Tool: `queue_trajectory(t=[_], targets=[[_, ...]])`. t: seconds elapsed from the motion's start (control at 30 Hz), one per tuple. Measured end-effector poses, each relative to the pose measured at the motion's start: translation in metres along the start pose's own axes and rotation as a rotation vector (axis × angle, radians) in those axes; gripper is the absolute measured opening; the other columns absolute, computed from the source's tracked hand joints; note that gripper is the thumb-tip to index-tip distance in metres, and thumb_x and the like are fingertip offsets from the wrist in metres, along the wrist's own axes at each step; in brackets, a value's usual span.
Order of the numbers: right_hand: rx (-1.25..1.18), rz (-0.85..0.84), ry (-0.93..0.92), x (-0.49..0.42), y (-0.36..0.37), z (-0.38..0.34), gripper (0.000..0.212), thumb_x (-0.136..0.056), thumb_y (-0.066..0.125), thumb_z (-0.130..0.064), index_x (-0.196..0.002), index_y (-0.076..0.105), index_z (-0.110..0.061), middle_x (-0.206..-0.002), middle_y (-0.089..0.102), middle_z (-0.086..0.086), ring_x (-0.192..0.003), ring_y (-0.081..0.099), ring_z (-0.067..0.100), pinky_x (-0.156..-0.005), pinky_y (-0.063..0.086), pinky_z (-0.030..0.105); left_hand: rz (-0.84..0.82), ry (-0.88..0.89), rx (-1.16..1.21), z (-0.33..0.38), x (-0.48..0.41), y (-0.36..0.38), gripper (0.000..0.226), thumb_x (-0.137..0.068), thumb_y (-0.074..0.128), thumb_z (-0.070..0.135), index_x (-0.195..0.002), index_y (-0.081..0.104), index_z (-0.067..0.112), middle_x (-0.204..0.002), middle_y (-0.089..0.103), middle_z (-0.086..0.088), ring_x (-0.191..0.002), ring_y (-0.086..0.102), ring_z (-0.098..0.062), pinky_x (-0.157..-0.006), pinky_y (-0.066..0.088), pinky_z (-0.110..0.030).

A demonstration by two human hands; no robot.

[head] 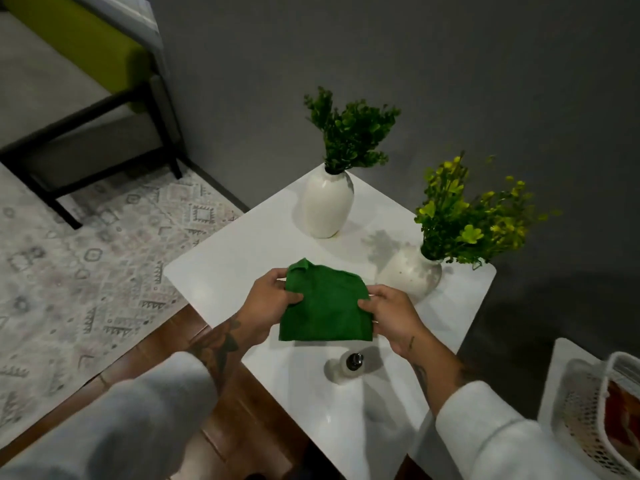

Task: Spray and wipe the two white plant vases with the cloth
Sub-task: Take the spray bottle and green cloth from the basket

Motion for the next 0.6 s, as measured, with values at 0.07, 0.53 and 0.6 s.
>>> queue_trajectory(t=[0.07,0.53,0.6], targets=[[0.025,-0.014,0.037,-0.013,0.001,0.02,0.022,-0.089,0.057,0.001,-0.103,0.068,-0.013,-0.099,0.075,0.007,-0.093,0.071,0.025,-0.086,0.057,0.046,0.031,-0.022,-0.066,-0.018,-0.007,-0.003,0.043,-0.081,0.061,-0.009,-0.118,0.056,0.013,-0.099,0.069,-0.009,-0.087,0.069,-0.025,-0.069,0.058,-0.036],[0.088,-0.013,0.103,-0.019,-0.031,0.063,0.028,-0.087,0.056,0.006,-0.106,0.064,-0.014,-0.105,0.072,0.005,-0.094,0.07,0.02,-0.08,0.055,0.031,-0.069,0.124,-0.841,-0.046,-0.043,-0.007,0.059,-0.077,0.076,0.016,-0.13,0.05,0.022,-0.121,0.059,-0.002,-0.103,0.061,-0.021,-0.087,0.052,-0.03],[0.063,0.016,0.093,-0.005,-0.04,0.059,0.031,-0.087,0.055,0.007,-0.108,0.064,-0.013,-0.106,0.072,0.003,-0.093,0.071,0.018,-0.081,0.054,0.033,-0.087,0.241,-0.996,-0.033,-0.047,0.001,0.057,-0.077,0.075,0.019,-0.129,0.053,0.02,-0.127,0.054,-0.004,-0.113,0.054,-0.022,-0.094,0.045,-0.028]])
Point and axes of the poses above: each hand's wrist, its own x-axis away from the middle knuckle, its own y-axis out of the palm, z = x × y, the point moved 4 cm from there along -x, towards the middle knuckle
